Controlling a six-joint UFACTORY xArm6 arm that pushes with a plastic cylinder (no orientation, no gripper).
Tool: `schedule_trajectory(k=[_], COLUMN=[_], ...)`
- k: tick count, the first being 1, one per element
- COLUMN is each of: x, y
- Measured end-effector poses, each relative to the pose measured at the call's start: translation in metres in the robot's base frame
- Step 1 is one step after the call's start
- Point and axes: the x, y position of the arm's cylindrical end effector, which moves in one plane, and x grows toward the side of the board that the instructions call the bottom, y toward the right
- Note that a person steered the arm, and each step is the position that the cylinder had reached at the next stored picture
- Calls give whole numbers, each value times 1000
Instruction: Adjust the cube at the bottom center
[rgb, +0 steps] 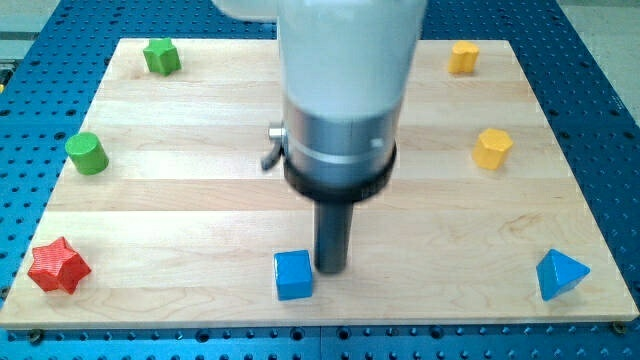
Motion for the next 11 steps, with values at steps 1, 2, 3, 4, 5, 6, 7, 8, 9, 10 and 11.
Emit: schedule_trajectory(k=[1, 2, 3, 4, 5, 6, 7, 8, 9, 10, 11], x=[-53, -68, -52, 29, 68, 66, 40, -18, -30, -31, -61], y=[8, -10, -40, -85, -79, -52, -70, -83, -84, -86, -85])
